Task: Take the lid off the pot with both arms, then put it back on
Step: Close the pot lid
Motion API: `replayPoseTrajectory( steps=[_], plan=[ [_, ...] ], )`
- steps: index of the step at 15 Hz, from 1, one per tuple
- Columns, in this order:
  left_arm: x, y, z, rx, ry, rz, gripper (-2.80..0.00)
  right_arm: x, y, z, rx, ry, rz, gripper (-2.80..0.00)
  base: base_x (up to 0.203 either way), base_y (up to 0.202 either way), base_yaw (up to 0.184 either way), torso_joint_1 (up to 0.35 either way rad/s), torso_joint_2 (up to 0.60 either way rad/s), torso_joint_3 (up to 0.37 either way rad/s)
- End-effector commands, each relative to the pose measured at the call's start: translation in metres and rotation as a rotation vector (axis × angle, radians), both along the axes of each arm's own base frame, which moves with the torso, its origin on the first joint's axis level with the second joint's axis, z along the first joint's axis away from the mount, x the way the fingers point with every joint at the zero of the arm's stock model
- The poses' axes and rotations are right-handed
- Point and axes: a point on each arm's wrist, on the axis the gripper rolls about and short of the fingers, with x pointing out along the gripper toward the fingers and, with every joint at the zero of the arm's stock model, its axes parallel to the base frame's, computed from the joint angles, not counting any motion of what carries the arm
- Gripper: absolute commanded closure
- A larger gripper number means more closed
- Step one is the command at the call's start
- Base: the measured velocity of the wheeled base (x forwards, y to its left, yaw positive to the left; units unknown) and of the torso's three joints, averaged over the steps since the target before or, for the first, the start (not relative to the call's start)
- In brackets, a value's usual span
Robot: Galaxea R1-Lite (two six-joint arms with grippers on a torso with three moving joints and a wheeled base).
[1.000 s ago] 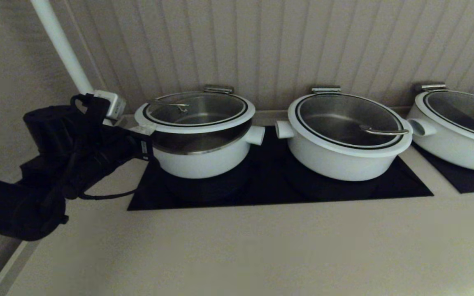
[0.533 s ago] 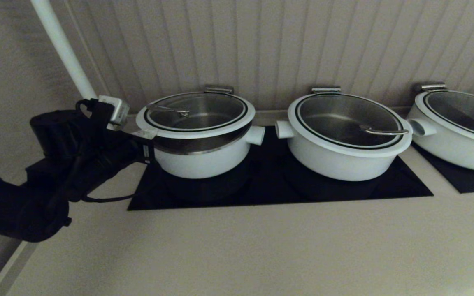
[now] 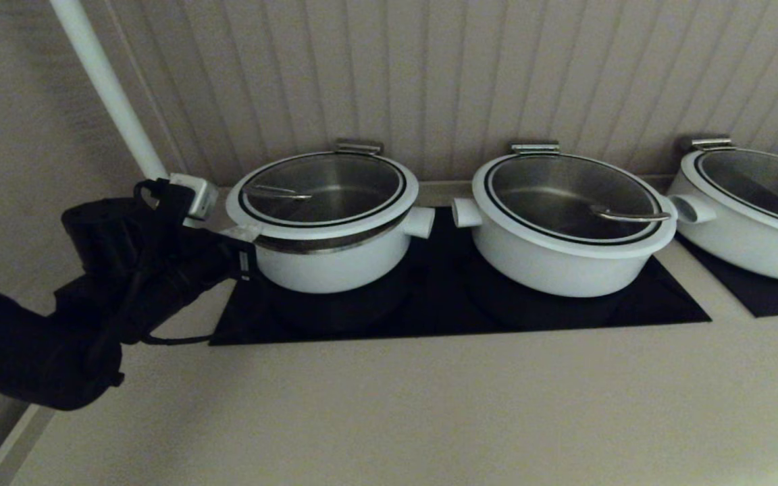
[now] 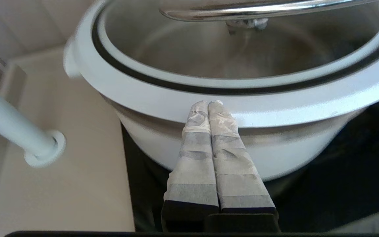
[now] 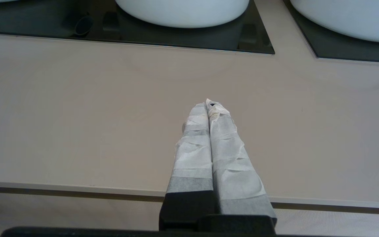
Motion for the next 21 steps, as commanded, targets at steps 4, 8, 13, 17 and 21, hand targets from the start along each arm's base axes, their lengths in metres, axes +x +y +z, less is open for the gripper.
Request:
replayPoseTrajectory(
  steps=[4,8,13,17,21],
  plan=[
    [-0.004,0.001,-0.014,0.009,0.049,0.0,0.0,0.0,0.0,0.0,-0.001,0.002,0.001,0.0,0.0,0.0,0.0,0.0,0.0,0.0],
    [-0.004,0.001,-0.016,0.009,0.057,0.0,0.0,0.0,0.0,0.0,-0.001,0.002,0.001,0.0,0.0,0.0,0.0,0.0,0.0,0.0],
    [-0.001,0.0,-0.02,0.011,0.065,0.0,0.0,0.0,0.0,0.0,-0.001,0.002,0.001,0.0,0.0,0.0,0.0,0.0,0.0,0.0],
    [0.007,-0.001,-0.025,0.004,0.012,-0.001,0.0,0.0,0.0,0.0,-0.001,0.002,0.001,0.0,0.0,0.0,0.0,0.0,0.0,0.0],
    [0.01,-0.002,-0.03,0.002,0.005,-0.002,0.0,0.0,0.0,0.0,-0.001,0.002,0.001,0.0,0.0,0.0,0.0,0.0,0.0,0.0]
  ],
)
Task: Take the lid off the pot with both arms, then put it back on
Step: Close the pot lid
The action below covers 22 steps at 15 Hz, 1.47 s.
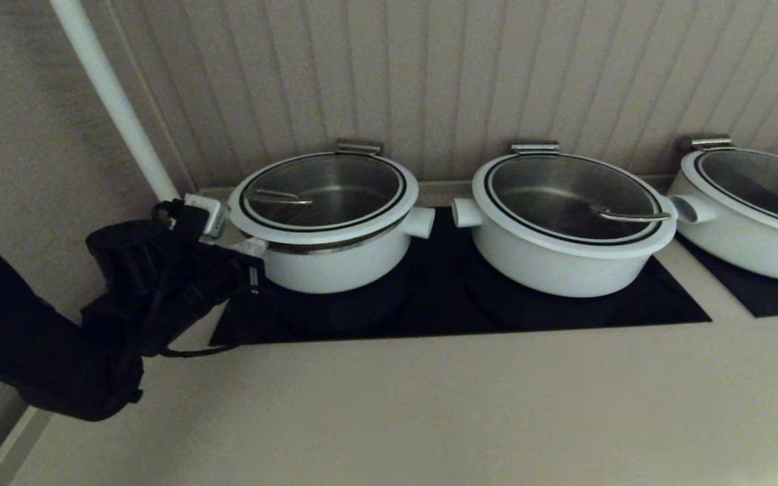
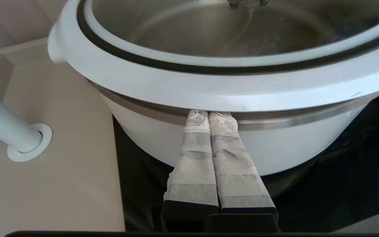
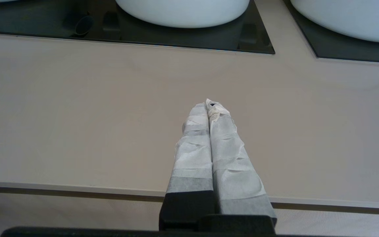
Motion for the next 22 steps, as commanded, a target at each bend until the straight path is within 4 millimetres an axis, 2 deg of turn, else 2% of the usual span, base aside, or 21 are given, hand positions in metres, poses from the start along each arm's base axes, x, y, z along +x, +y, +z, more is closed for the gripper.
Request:
replayPoseTrajectory(
  steps=[1,3,6,10,14,19,22],
  plan=[
    [0.001,-0.001,-0.006,0.005,0.013,-0.001,0.0,0.0,0.0,0.0,-0.001,0.002,0.001,0.0,0.0,0.0,0.0,0.0,0.0,0.0],
    [0.0,0.0,-0.006,0.006,0.016,0.001,0.0,0.0,0.0,0.0,-0.001,0.002,0.001,0.0,0.0,0.0,0.0,0.0,0.0,0.0],
    [-0.011,0.002,-0.008,0.026,0.034,0.0,0.0,0.0,0.0,0.0,-0.001,0.002,0.001,0.0,0.0,0.0,0.0,0.0,0.0,0.0],
    [-0.026,0.005,0.004,0.031,0.009,-0.001,0.0,0.0,0.0,0.0,-0.001,0.002,0.001,0.0,0.0,0.0,0.0,0.0,0.0,0.0],
    [-0.029,0.005,0.017,0.022,-0.037,-0.001,0.0,0.0,0.0,0.0,-0.001,0.002,0.001,0.0,0.0,0.0,0.0,0.0,0.0,0.0],
    [-0.014,0.003,0.033,0.012,-0.099,0.0,0.0,0.0,0.0,0.0,-0.001,0.002,0.001,0.0,0.0,0.0,0.0,0.0,0.0,0.0],
    [-0.001,0.0,0.034,0.019,-0.094,-0.001,0.0,0.0,0.0,0.0,-0.001,0.002,0.001,0.0,0.0,0.0,0.0,0.0,0.0,0.0]
  ],
)
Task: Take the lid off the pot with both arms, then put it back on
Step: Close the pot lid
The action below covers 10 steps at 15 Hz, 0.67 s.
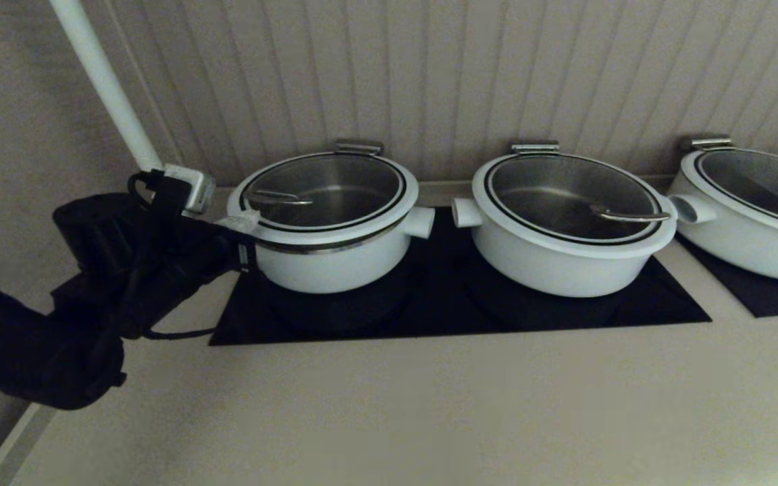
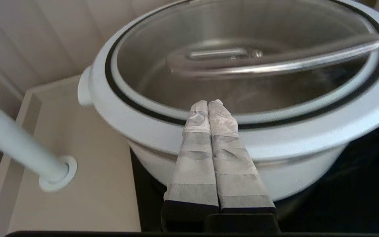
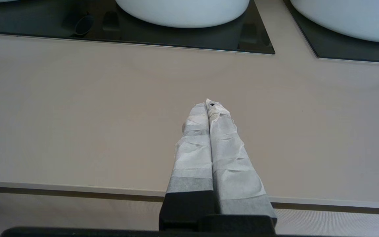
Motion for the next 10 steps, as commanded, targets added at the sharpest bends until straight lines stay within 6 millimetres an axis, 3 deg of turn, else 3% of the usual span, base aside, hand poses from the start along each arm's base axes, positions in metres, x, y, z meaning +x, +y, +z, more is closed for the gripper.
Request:
replayPoseTrajectory(
  steps=[1,10],
  plan=[
    [0.007,-0.001,-0.004,0.001,0.002,-0.001,0.0,0.0,0.0,0.0,-0.003,0.001,0.001,0.0,0.0,0.0,0.0,0.0,0.0,0.0],
    [0.019,-0.006,-0.027,0.02,0.061,-0.007,0.0,0.0,0.0,0.0,-0.001,0.001,0.001,0.0,0.0,0.0,0.0,0.0,0.0,0.0]
  ],
)
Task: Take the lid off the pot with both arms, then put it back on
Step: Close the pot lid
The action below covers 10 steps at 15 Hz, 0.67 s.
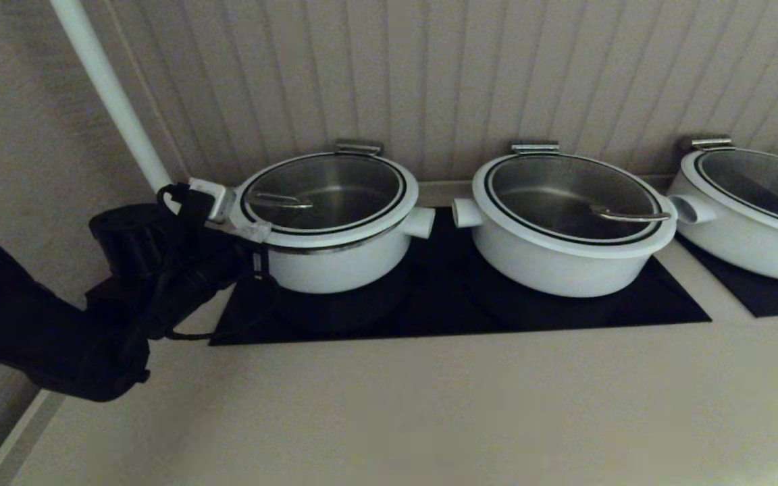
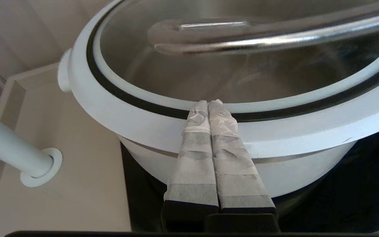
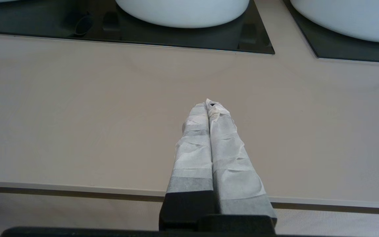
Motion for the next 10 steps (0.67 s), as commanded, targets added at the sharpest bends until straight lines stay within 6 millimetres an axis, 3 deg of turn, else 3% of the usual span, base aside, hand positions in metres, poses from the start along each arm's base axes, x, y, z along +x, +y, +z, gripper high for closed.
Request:
replayPoseTrajectory(
  steps=[1,10],
  plan=[
    [0.003,-0.001,-0.007,0.004,0.017,-0.001,0.0,0.0,0.0,0.0,-0.001,0.002,0.001,0.0,0.0,0.0,0.0,0.0,0.0,0.0],
    [0.005,-0.001,-0.017,0.011,0.047,0.0,0.0,0.0,0.0,0.0,-0.001,0.002,0.001,0.0,0.0,0.0,0.0,0.0,0.0,0.0]
  ],
)
